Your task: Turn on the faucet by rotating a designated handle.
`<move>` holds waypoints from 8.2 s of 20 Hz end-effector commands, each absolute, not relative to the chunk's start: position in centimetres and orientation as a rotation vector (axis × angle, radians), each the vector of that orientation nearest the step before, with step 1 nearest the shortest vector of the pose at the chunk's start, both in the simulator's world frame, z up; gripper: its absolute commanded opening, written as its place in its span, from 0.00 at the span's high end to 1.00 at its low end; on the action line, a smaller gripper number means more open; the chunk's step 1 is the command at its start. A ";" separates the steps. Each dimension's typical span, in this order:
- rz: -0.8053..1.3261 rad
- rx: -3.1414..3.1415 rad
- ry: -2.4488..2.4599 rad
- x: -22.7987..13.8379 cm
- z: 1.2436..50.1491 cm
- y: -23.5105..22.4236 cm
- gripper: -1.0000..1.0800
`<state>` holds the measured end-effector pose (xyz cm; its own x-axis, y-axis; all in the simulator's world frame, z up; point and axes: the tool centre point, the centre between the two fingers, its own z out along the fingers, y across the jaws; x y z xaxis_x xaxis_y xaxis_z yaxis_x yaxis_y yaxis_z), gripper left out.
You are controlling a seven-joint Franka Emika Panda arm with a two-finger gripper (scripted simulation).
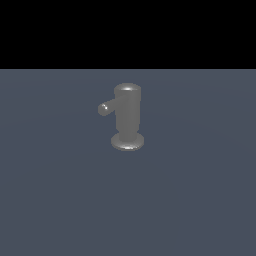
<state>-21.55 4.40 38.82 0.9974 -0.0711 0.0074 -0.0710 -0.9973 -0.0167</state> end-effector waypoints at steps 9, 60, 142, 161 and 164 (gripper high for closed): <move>-0.006 -3.123 0.227 -18.2 30.3 7.2 1.00; 0.000 -3.123 0.341 -14.8 22.0 -1.6 1.00; -0.032 -3.127 0.302 4.1 23.1 -18.2 1.00; -0.016 -3.125 0.322 8.9 22.5 -19.1 1.00; -0.013 -3.125 0.324 9.6 22.5 -19.2 1.00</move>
<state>9.50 -18.42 23.75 0.9809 -0.1933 0.0217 -0.1933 -0.9811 -0.0045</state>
